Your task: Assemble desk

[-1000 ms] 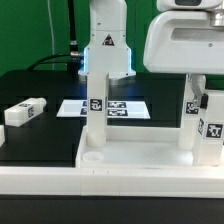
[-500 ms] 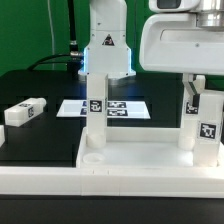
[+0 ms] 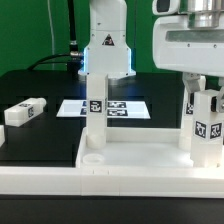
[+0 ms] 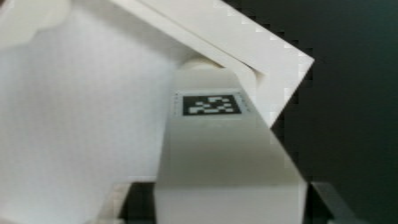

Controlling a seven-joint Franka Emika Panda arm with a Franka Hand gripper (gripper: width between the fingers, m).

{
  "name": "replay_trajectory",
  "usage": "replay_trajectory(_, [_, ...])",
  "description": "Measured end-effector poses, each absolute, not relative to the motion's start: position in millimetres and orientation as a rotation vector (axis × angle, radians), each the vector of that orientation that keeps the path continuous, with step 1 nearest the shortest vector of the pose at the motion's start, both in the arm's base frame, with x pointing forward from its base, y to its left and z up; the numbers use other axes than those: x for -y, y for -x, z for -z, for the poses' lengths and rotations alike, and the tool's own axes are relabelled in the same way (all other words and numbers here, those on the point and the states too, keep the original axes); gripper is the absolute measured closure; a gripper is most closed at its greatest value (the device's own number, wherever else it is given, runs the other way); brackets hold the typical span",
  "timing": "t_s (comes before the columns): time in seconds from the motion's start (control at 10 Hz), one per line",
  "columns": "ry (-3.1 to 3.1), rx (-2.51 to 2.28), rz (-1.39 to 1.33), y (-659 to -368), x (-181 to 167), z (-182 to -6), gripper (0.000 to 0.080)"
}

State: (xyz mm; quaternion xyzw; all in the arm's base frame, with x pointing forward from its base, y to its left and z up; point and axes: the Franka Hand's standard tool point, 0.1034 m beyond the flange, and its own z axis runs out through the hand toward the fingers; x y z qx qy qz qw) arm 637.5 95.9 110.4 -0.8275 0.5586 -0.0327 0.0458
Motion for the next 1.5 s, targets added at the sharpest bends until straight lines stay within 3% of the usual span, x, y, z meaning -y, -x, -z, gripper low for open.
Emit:
replay_trajectory(0.4, [2.469, -1.794, 0.093, -637, -96, -109.2, 0.0509])
replay_trajectory(0.5, [2.536, -1.726, 0.094, -635, -97, -107.0, 0.0325])
replay_trajectory(0.6, [2.568, -1.694, 0.086, -633, -99, -106.6, 0.0325])
replay_trajectory(0.7, [2.659, -1.567, 0.093, -632, -99, -106.8, 0.0194])
replay_trajectory(0.8, [2.785, -1.382, 0.091, -632, -100, -108.2, 0.0160])
replay_trajectory(1.5, [3.111, -0.407, 0.118, -632, -112, -109.8, 0.0150])
